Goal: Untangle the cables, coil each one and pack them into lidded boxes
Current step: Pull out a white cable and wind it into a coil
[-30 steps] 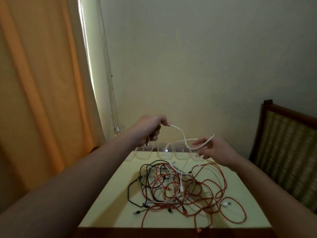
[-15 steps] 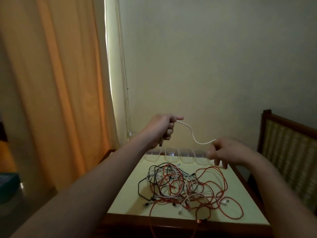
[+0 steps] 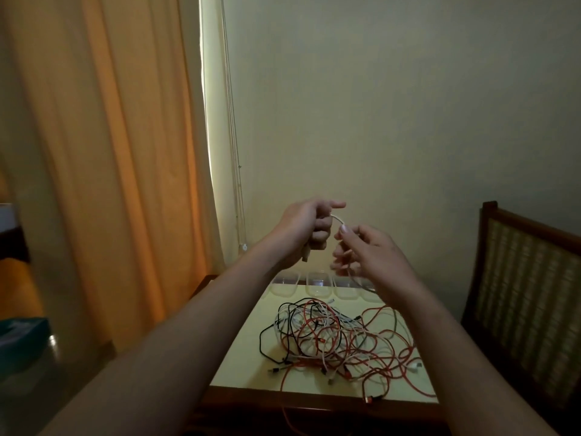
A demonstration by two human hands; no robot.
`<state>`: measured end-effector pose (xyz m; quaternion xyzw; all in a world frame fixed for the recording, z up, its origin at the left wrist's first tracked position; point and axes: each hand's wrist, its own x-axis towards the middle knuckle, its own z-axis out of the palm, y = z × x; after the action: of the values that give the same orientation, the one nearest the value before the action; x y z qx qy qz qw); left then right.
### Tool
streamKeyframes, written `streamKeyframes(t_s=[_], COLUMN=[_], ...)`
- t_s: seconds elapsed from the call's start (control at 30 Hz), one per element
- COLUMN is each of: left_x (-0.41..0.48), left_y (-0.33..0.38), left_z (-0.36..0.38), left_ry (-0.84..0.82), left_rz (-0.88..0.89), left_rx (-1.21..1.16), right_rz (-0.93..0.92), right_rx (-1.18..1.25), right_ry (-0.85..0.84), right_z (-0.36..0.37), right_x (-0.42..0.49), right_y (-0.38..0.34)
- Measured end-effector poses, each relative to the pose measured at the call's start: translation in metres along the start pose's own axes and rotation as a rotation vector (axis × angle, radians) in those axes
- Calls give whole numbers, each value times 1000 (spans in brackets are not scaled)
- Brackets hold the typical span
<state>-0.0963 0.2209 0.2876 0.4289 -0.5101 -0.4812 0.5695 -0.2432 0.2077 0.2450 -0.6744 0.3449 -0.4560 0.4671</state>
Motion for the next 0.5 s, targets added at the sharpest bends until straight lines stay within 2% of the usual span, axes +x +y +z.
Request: streamKeyframes(t_s=[0.07,0.13,0.23,0.4,0.5], left_x=[-1,-5,-9,-5,0], left_y=[-2,-4,-4,-1,-2], left_z=[-4,-9,-17,-30,-41], left_ry=[-25,-56,-46,118,210], left_rz=[-31,-61,-115,-192,-160], left_rx=[-67,-92,-217,-597,-734], right_rz=[70,78,51,-48,-103], right_rx=[195,213,87,-288,-275], right_ry=[3,56,80,134,244], right_z=[3,0,-11,-21,-25], right_x=[-1,0,-1,-12,-17], right_y=[3,6,13,38,52])
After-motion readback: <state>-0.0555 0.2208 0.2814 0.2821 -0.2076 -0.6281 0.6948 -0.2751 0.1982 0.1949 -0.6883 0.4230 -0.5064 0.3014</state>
